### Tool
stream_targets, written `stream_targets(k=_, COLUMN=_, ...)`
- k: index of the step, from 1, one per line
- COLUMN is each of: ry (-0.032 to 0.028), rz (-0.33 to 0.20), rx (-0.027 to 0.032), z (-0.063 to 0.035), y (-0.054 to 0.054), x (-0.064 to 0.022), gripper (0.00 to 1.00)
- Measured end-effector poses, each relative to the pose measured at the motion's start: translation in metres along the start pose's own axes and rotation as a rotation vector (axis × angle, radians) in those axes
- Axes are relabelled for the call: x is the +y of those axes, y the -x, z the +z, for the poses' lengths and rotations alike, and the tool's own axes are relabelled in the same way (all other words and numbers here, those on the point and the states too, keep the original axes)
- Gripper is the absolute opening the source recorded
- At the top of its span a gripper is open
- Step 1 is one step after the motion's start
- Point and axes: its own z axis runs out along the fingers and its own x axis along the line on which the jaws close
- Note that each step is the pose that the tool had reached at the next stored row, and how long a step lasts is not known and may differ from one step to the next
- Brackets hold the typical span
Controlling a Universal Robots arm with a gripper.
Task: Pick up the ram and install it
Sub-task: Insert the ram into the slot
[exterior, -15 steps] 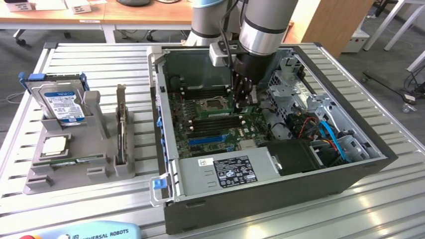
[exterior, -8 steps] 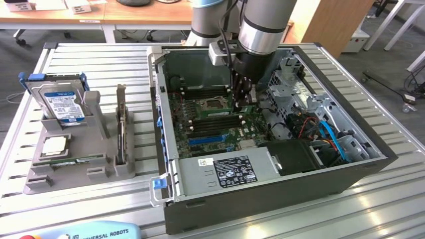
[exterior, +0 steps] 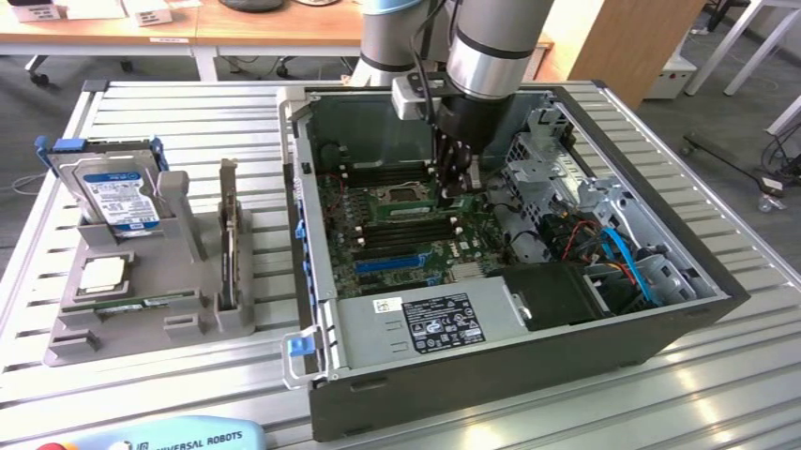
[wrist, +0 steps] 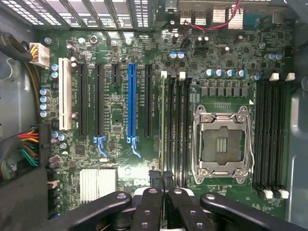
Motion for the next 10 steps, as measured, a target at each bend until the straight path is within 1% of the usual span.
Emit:
stream_targets(k=4, ry=-0.0001, rz=0.0, rx=-0.0001, z=0.0008, y=0.0002, x=0.0002, gripper=0.12)
stream_targets(k=10, ry=0.0, rz=0.0, rx=0.0001, z=0.0095, y=0.0, x=0.0004, gripper=0.12)
